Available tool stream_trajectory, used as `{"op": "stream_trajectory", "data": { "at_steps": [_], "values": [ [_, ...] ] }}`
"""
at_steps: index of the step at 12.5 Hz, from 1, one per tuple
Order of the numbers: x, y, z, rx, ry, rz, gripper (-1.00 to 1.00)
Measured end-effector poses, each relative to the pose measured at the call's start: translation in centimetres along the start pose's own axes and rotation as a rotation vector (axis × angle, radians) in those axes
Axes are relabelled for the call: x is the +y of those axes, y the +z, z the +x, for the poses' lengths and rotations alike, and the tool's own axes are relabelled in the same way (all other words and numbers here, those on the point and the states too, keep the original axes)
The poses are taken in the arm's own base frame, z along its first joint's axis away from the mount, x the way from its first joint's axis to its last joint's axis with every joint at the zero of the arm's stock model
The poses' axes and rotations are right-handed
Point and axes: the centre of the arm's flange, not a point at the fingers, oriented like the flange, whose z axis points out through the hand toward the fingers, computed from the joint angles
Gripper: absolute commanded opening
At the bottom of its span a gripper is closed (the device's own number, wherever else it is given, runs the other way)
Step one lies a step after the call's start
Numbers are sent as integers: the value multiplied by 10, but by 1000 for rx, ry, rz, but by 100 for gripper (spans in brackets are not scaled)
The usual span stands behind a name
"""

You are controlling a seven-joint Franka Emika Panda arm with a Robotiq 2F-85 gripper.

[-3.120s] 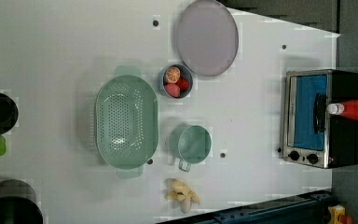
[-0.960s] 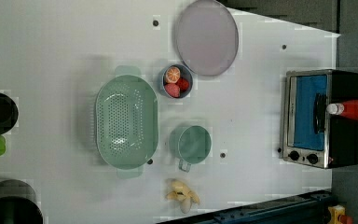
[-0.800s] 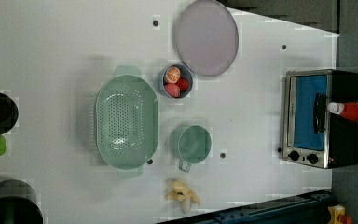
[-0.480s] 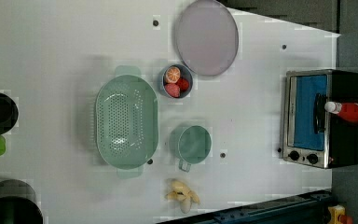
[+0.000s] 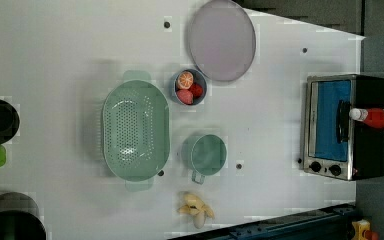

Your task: Pick Ketchup from oven and place it on table.

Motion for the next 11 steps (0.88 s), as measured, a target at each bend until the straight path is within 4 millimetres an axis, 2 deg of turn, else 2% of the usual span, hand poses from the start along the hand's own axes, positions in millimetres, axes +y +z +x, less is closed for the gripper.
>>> {"op": "stream_trajectory", "data": {
  "at_steps": [3,6,8,11],
  "values": [
    [-3,-12,2,-6,14,30,27],
    [0,-28,-1,-50,-1,-26,27],
    [1,-61,-10,-67,-43,-78,27],
    [-20,-138,-21,43,-140,-52,27]
  ]
}}
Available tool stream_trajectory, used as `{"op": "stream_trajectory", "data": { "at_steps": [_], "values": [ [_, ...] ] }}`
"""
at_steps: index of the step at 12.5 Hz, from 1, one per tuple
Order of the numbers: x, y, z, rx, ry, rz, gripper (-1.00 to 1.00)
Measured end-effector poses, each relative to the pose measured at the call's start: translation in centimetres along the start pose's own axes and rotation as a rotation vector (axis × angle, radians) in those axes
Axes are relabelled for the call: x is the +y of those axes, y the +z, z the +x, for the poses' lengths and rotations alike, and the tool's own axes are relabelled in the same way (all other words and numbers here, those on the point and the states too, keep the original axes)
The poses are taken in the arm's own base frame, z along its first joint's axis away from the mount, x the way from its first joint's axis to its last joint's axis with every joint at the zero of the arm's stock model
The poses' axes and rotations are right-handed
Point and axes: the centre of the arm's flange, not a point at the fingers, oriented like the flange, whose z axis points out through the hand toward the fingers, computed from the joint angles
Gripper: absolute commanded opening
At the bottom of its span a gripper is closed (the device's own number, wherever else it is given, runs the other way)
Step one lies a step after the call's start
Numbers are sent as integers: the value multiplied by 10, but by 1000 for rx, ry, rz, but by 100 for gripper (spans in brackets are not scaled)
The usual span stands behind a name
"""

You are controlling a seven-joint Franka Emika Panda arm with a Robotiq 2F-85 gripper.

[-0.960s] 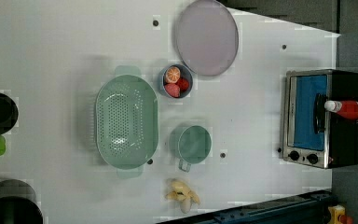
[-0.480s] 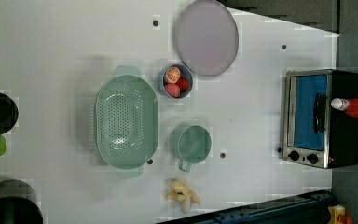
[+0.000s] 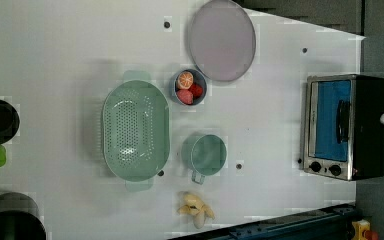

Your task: Pick Ketchup from oven and place it on table.

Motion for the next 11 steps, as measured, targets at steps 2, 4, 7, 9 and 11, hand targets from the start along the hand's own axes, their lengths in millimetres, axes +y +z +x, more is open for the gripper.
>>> {"op": "stream_trajectory", "data": {
  "at_steps": [2,4,7,9,11],
  "values": [
    [-8,-53,-27,-10,-46,49,27],
    [-15,-100,-71,-52,-123,103,27],
    [-34,-144,-155,-121,-281,117,27],
    [-54,-154,-217,-137,-397,124,27],
    [-68,-145,-280,-163,-511,89,27]
  ]
}}
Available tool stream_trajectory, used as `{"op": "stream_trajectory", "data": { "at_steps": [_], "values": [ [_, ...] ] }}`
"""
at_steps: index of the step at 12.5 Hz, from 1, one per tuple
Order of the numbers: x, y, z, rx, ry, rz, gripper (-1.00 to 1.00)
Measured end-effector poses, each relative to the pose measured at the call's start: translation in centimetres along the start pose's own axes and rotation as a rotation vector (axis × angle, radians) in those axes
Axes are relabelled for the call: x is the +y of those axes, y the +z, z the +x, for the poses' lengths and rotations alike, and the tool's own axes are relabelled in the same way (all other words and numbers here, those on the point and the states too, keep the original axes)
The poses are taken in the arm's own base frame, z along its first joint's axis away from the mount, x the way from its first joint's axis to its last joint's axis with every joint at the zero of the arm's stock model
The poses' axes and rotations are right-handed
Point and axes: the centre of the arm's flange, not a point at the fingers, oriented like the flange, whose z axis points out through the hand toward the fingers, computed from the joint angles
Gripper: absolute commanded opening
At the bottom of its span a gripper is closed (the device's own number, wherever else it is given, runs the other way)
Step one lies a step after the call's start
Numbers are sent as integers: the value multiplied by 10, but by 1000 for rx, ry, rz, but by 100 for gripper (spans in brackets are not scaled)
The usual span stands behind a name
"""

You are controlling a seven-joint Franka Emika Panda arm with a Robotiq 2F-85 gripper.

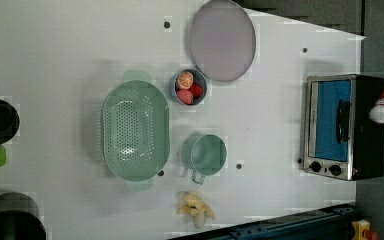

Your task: Pick Ketchup from oven and place it on table.

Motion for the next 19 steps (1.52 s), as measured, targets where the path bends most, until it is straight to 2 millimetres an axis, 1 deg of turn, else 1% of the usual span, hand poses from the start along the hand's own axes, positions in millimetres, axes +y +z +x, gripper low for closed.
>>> {"op": "stream_trajectory", "data": {
  "at_steps": [1,2,3,4,5,6,8,10,12,14,16,17,18,19],
  "values": [
    [-19,17,-21,-25,-47,-15,27],
    [-35,36,-37,-28,-88,-40,27],
    [-48,60,-54,-37,-128,-69,27],
    [-57,89,-70,-46,-158,-85,27],
    [-62,120,-82,-55,-180,-103,27],
    [-61,151,-92,-71,-192,-129,27],
    [-50,202,-99,-91,-193,-161,27],
    [-38,241,-93,-72,-174,-151,27],
    [-16,276,-78,-60,-134,-145,27],
    [9,301,-61,-43,-84,-124,27],
    [26,320,-48,-24,-53,-116,27],
    [33,327,-44,-1,-41,-88,27],
    [41,337,-42,17,-31,-75,34],
    [44,348,-42,20,-30,-82,54]
  ]
}}
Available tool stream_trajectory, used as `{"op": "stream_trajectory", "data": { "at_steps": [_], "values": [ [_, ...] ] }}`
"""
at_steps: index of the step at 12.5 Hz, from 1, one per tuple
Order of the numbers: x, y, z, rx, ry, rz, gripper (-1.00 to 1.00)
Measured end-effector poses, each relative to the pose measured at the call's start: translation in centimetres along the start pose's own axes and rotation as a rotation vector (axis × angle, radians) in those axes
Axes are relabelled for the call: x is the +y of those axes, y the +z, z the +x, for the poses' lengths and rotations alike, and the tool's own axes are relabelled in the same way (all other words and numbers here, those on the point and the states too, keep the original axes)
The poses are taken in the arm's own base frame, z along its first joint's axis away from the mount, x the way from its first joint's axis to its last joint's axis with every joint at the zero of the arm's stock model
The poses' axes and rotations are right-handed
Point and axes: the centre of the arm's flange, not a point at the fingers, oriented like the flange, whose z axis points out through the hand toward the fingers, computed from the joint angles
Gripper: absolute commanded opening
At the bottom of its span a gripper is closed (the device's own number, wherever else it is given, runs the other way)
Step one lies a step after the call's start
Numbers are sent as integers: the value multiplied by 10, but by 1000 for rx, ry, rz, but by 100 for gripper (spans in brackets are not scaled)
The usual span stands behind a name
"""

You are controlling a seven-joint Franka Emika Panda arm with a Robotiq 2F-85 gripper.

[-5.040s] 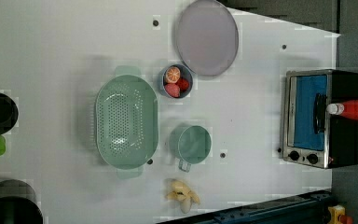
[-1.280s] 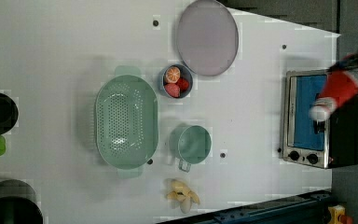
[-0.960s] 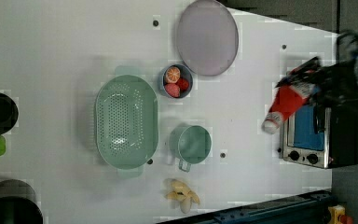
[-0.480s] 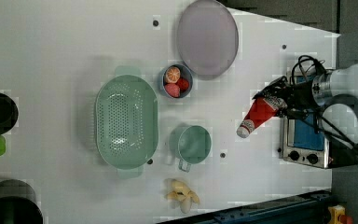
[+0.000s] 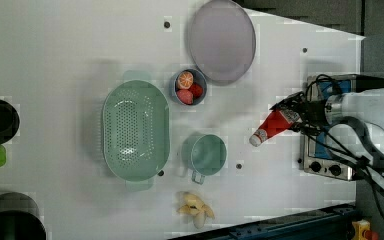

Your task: Pick Ketchup from oven and place it on table.

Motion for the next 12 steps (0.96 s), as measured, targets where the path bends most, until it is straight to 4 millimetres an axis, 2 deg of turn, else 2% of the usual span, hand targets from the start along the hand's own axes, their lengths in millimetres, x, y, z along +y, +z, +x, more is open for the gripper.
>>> {"op": "stream_trajectory", "data": {
  "at_steps": [2,4,5,6,7,9,10,12],
  "values": [
    [-6,24,-8,-11,-20,-30,97],
    [-10,42,-18,-39,-26,-62,100],
    [-10,40,-23,-45,-39,-75,100],
    [-9,30,-27,-33,-59,-69,100],
    [-14,11,-30,-26,-68,-42,100],
    [-28,-45,-29,-5,-59,36,100],
    [-32,-78,-28,-2,-63,53,100],
    [-33,-157,-25,48,-77,131,100]
  ]
}}
